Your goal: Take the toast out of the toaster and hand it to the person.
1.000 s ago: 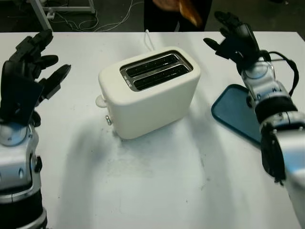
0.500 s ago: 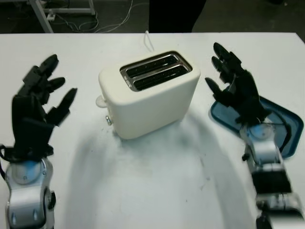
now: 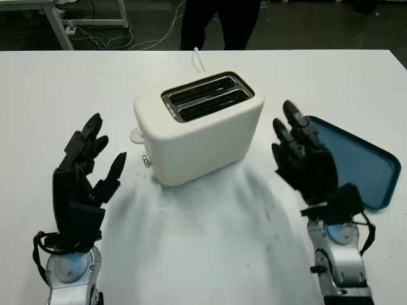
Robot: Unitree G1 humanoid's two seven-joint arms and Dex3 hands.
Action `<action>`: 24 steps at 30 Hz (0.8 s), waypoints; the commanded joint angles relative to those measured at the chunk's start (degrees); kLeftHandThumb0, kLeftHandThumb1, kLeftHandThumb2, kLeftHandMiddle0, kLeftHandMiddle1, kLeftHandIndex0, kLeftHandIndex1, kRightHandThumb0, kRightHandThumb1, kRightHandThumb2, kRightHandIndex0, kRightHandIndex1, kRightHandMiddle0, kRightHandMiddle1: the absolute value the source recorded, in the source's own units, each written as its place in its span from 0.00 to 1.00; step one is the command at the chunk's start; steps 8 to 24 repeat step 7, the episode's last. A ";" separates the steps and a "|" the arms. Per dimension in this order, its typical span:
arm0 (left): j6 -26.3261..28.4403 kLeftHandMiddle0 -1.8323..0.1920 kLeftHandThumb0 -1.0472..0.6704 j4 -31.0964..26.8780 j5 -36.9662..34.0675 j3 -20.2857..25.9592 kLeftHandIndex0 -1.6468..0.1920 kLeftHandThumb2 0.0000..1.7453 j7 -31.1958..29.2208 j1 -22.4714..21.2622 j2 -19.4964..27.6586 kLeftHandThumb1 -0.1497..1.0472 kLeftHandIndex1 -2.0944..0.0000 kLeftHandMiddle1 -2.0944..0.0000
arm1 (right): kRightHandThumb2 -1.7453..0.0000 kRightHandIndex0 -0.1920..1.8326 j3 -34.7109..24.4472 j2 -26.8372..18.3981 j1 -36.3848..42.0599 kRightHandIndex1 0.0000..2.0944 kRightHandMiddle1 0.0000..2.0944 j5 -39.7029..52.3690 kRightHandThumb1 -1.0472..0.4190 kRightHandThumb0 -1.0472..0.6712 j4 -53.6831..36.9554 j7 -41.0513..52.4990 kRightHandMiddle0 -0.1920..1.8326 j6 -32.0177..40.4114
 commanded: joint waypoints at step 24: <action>0.00 0.86 0.43 0.47 0.08 0.84 0.73 0.24 0.40 0.56 -0.06 0.89 0.97 0.71 | 0.68 0.15 0.39 1.86 0.87 0.01 0.01 -0.01 0.09 0.25 -0.86 -1.14 0.15 1.90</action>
